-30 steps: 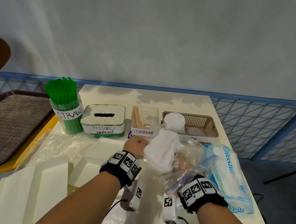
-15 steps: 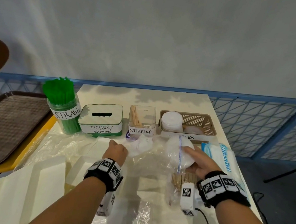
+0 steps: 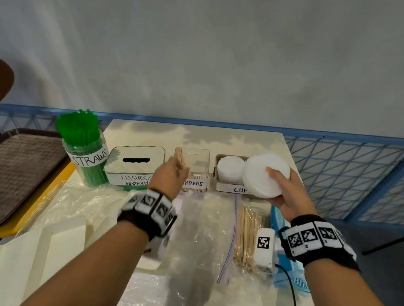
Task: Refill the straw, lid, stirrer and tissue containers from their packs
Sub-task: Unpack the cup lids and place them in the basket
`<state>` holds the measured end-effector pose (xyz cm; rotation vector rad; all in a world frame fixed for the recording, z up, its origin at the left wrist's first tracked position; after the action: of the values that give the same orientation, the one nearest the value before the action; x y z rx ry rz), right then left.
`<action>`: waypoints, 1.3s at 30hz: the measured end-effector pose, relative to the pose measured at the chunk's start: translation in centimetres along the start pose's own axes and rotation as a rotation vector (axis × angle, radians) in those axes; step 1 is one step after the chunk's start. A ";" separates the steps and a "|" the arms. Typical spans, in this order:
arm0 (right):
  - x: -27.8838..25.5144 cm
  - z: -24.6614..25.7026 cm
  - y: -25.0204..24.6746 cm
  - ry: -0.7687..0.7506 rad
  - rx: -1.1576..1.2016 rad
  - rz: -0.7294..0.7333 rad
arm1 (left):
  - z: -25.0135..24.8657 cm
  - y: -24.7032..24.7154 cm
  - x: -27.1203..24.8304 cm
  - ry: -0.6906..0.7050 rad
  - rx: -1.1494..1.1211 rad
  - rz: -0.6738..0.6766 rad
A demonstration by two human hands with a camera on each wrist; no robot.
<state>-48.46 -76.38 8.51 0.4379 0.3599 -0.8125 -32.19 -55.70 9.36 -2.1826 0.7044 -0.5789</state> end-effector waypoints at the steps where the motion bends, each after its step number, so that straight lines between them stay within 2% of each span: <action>1: 0.0 0.6 0.7 -0.075 -0.052 -0.021 | -1.3 -0.6 0.8 -0.056 -0.200 0.035; 4: -1.1 2.3 3.4 -0.410 -0.365 -0.117 | -5.0 -0.6 1.3 -0.273 -0.704 0.316; 7: -3.2 3.1 6.7 -0.744 -0.673 -0.101 | -6.8 0.2 0.9 -0.328 -0.854 0.527; 9: -4.1 2.8 8.2 -0.879 -0.835 -0.072 | -6.5 0.9 1.2 -0.333 -0.940 0.540; 14: -4.1 1.4 9.4 -1.149 -1.122 0.007 | -4.1 1.6 2.2 -0.415 -1.157 0.444; 17: -3.3 0.3 9.6 -1.233 -1.203 0.048 | -4.2 1.7 2.3 -0.413 -1.209 0.454; 19: -2.9 0.2 9.6 -1.178 -1.201 0.078 | -4.5 1.9 2.6 -0.388 -1.241 0.448; 20: -2.6 0.2 9.6 -1.103 -1.183 0.101 | -4.6 2.0 2.8 -0.368 -1.243 0.434; 23: -2.3 1.4 9.2 -0.712 -0.891 0.161 | -4.6 2.4 3.9 -0.344 -1.234 0.368; 26: -0.2 2.6 6.6 -0.276 -0.496 0.049 | -5.0 2.6 5.4 -0.301 -1.226 0.317; 28: 1.1 2.5 5.7 0.019 -0.285 0.140 | -5.6 3.0 6.1 -0.269 -1.208 0.334; 29: 1.5 2.8 5.6 0.092 -0.219 0.191 | -6.1 3.3 6.5 -0.246 -1.188 0.355; 31: 2.0 3.3 5.5 0.157 -0.165 0.253 | -7.2 3.8 7.0 -0.202 -1.147 0.385; 34: 3.0 3.9 5.2 0.175 -0.143 0.251 | -8.7 5.1 8.3 -0.144 -1.098 0.384; 36: 4.0 4.1 5.0 0.181 -0.125 0.218 | -9.5 6.0 9.4 -0.135 -1.098 0.330; 39: 5.8 4.5 4.2 0.173 -0.062 0.126 | -10.2 7.7 10.9 -0.203 -1.100 0.292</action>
<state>-41.02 -79.64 10.58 0.4692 0.5120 -0.6402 -32.46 -72.37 11.60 -2.9459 1.4150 0.2883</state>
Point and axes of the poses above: each hand's wrist, its own x-axis towards the middle knuckle, its own y-axis out of the palm, z = x × y, the point moved 5 cm from there along x, towards the middle knuckle, and after that the axes turned 14 degrees about y, right-handed, at the moved point
